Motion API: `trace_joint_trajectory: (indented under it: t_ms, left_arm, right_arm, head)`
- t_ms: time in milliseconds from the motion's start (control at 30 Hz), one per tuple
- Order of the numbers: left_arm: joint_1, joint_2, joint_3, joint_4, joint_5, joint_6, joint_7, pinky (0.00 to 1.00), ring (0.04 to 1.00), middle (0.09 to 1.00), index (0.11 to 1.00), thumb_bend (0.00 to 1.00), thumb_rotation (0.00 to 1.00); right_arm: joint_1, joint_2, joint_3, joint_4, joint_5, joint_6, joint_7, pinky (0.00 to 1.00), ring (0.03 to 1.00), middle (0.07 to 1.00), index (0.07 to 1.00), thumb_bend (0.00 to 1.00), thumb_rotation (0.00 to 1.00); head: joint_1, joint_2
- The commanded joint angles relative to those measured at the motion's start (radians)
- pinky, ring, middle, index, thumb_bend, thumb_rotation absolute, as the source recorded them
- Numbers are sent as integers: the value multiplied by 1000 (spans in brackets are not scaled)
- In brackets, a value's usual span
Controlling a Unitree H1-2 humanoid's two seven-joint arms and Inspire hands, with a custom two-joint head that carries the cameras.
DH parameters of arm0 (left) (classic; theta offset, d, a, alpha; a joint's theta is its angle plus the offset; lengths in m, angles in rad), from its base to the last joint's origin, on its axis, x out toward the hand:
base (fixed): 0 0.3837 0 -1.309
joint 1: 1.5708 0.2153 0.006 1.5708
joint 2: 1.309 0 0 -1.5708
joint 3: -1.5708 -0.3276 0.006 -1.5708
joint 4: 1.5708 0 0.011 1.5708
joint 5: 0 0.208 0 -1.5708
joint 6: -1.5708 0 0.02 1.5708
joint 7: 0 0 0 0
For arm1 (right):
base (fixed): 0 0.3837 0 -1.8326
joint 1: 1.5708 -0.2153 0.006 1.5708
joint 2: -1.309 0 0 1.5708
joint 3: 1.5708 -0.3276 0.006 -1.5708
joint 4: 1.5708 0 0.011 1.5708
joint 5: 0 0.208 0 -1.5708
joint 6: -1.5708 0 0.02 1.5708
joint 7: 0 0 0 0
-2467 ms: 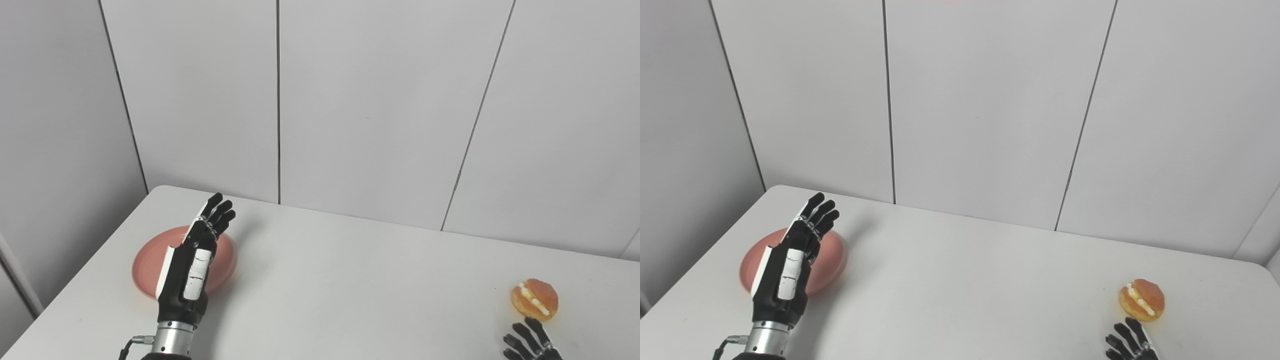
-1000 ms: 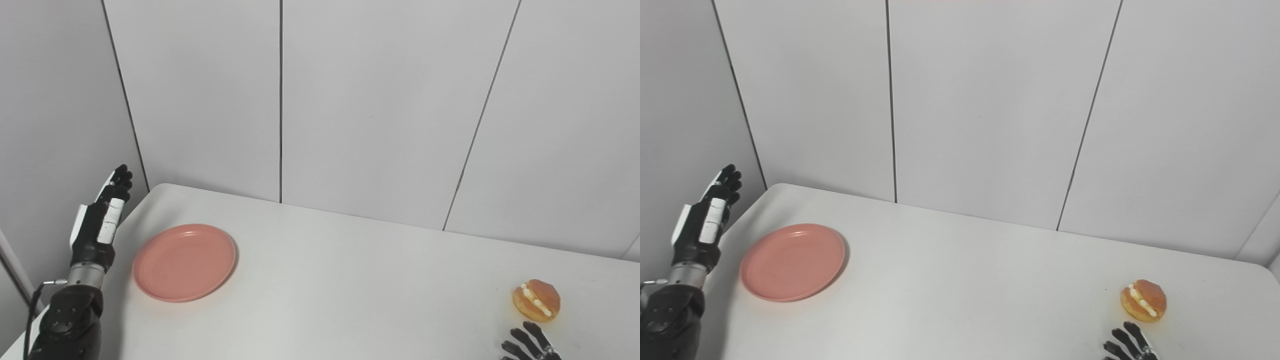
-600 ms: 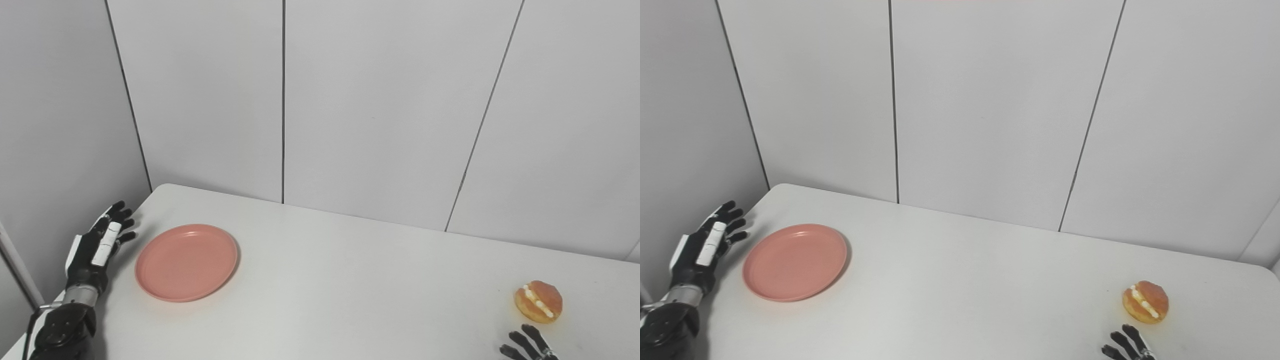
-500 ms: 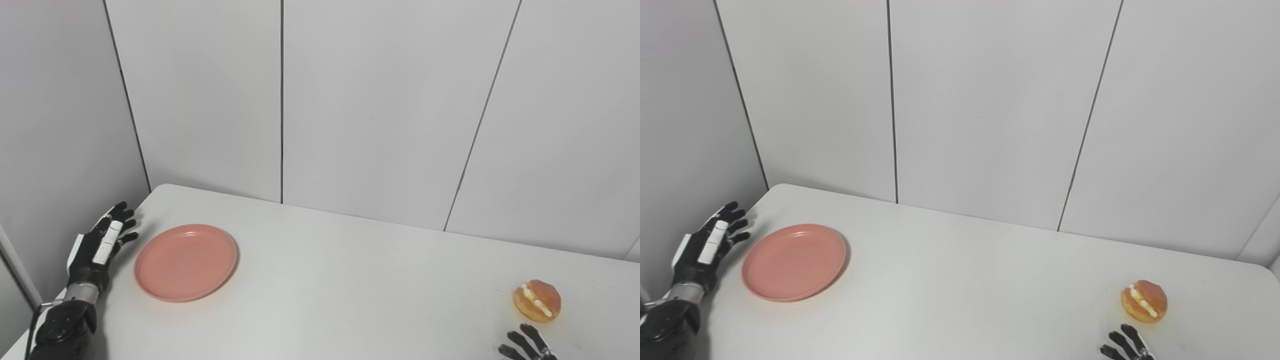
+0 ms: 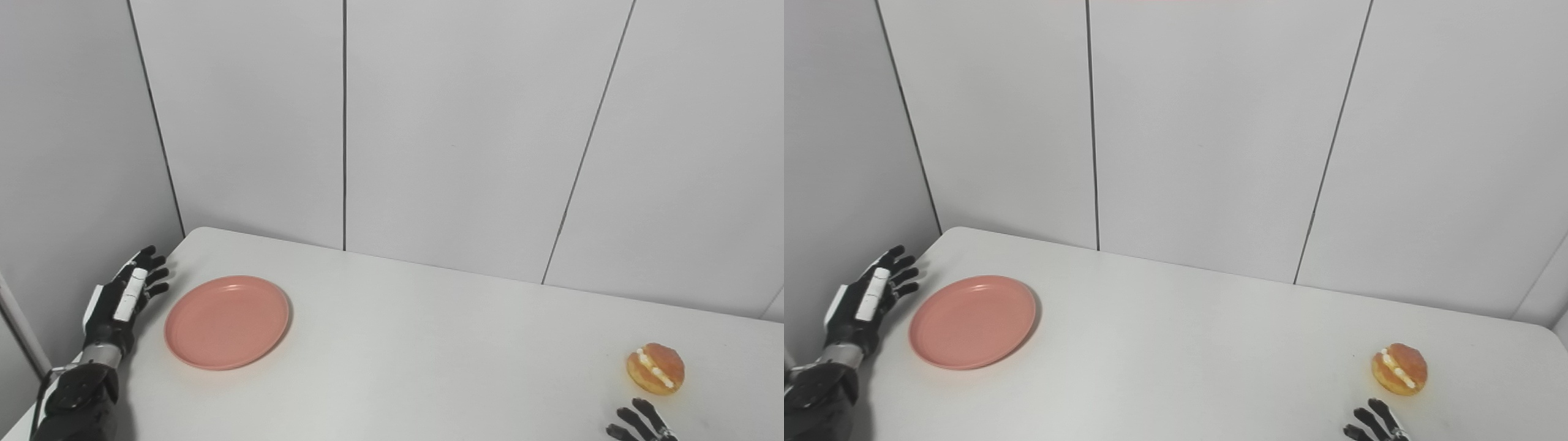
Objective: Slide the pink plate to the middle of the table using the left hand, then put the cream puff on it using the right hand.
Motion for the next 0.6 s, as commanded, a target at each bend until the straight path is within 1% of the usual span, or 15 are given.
trace_joint_trajectory:
  t_ms: [0, 133, 200, 367, 467, 567]
  left_arm:
    - [-7, -15, -6, 24, 5, 24, -13, 785, 860, 870, 873, 1000, 799]
    - [-1, -37, -18, -10, 14, 24, -24, 796, 869, 867, 862, 1000, 793]
    - [0, -44, -26, -22, 20, 24, -19, 796, 873, 865, 860, 1000, 794]
    - [13, -65, -62, -70, 43, 24, 3, 784, 895, 895, 870, 1000, 812]
    - [23, -72, -77, -92, 51, 24, 17, 827, 912, 920, 902, 1000, 831]
    - [38, -80, -94, -124, 61, 24, 31, 846, 922, 924, 910, 979, 838]
  right_arm:
    - [79, 24, 13, 51, 0, 15, -5, 738, 782, 846, 881, 795, 1000]
    - [78, 26, 13, 53, -3, 17, -6, 742, 785, 848, 885, 790, 1000]
    - [77, 27, 14, 53, -5, 16, -7, 741, 786, 848, 885, 786, 1000]
    - [77, 32, 14, 52, -8, 18, -8, 744, 783, 847, 885, 783, 1000]
    - [78, 34, 14, 49, -9, 18, -9, 737, 778, 841, 877, 781, 1000]
    - [78, 35, 15, 47, -11, 21, -9, 733, 777, 840, 877, 783, 1000]
  head:
    - [0, 2]
    - [-2, 3]
    - [-4, 3]
    - [-10, 5]
    - [-12, 7]
    - [-16, 8]
